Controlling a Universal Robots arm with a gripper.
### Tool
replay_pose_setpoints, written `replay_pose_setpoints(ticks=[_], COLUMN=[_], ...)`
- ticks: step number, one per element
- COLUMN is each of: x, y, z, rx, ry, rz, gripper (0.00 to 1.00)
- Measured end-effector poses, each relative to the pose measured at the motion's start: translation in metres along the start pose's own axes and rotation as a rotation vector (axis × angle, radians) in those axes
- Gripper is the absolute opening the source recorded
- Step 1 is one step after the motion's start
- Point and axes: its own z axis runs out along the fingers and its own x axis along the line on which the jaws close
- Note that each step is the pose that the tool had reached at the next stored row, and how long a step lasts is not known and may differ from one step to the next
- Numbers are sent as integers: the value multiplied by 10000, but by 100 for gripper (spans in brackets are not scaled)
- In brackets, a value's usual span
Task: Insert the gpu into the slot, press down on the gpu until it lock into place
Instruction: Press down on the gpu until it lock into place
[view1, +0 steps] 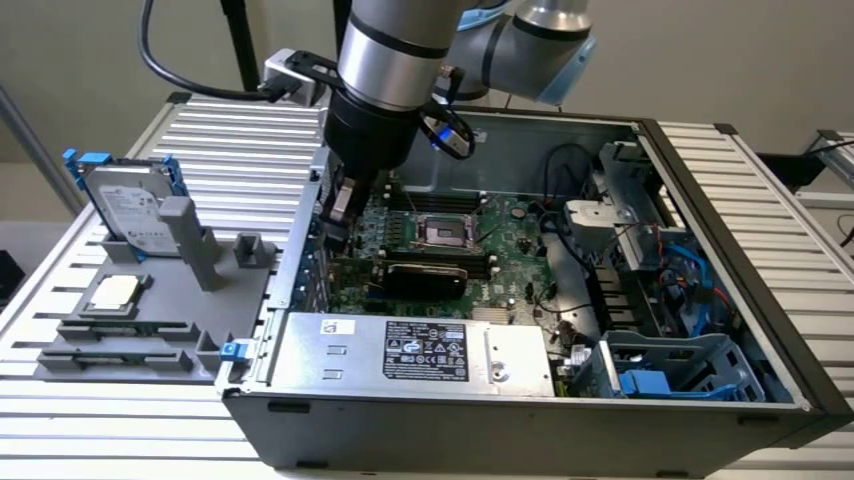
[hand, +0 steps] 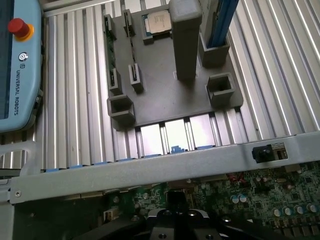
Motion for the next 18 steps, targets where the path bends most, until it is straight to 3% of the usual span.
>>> replay_pose_setpoints(ticks=[18], x=[-19], y=[2], z=[7], rx=[-34], ry=[-70], rz=[261], gripper=[11])
